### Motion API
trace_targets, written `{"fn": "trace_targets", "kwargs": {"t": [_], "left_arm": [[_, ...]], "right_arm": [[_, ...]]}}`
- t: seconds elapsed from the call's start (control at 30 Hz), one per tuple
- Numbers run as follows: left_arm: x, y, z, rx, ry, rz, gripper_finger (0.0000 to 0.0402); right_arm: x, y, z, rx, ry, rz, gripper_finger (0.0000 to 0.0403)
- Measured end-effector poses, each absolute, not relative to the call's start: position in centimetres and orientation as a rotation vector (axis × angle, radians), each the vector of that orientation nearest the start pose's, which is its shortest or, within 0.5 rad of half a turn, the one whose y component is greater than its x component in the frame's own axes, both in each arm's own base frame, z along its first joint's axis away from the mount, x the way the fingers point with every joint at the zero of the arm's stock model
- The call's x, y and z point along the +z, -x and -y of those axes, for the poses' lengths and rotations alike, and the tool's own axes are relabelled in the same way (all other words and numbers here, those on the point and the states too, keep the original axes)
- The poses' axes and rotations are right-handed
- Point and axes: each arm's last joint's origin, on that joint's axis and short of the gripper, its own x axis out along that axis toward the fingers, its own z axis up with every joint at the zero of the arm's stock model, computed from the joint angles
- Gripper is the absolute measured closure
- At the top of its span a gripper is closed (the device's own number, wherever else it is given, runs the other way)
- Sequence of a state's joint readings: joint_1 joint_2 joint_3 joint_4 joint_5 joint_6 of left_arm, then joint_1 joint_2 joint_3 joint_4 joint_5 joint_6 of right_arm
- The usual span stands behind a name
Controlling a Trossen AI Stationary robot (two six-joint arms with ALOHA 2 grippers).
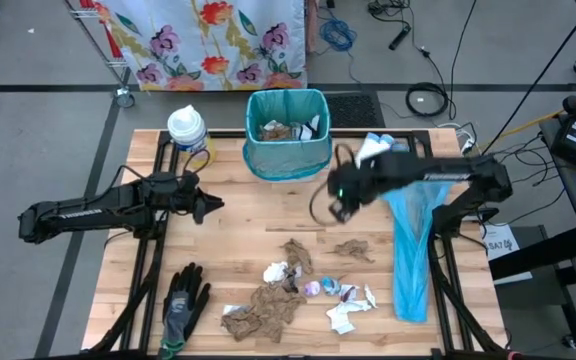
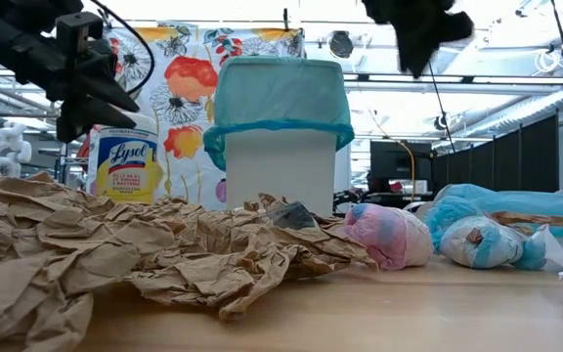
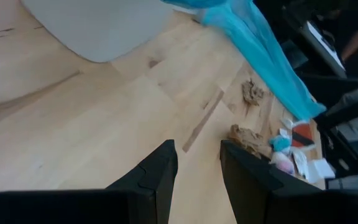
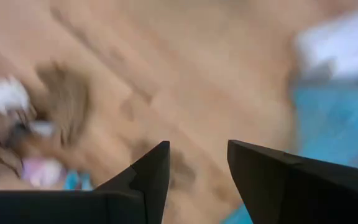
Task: Place trash/remove bag and relplace
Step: Put the brown napkin into the white trash bin
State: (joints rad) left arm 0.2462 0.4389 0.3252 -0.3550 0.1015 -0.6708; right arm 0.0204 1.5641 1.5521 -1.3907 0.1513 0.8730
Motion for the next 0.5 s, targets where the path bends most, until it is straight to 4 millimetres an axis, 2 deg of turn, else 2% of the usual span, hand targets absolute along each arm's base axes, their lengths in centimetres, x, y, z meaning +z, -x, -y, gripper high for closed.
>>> {"fn": "trace_targets", "kwargs": {"t": [0.13, 0.23, 0.37, 0.5], "left_arm": [[20.4, -11.5, -2.5, 0.274, 0.736, -0.405, 0.0275], [20.4, -11.5, -2.4, 0.238, 0.720, -0.417, 0.0275], [20.4, -11.5, -2.3, 0.207, 0.730, -0.425, 0.0275], [20.4, -11.5, -2.3, 0.206, 0.730, -0.425, 0.0275]], "right_arm": [[28.2, -28.2, -2.0, -0.594, -0.715, -1.364, 0.0250], [25.1, -28.5, -2.3, -0.510, -0.752, -1.359, 0.0250], [21.8, -28.0, -2.3, -0.432, -0.694, -1.380, 0.0250], [19.6, -26.7, -2.6, -0.364, -0.574, -1.466, 0.0250]]}}
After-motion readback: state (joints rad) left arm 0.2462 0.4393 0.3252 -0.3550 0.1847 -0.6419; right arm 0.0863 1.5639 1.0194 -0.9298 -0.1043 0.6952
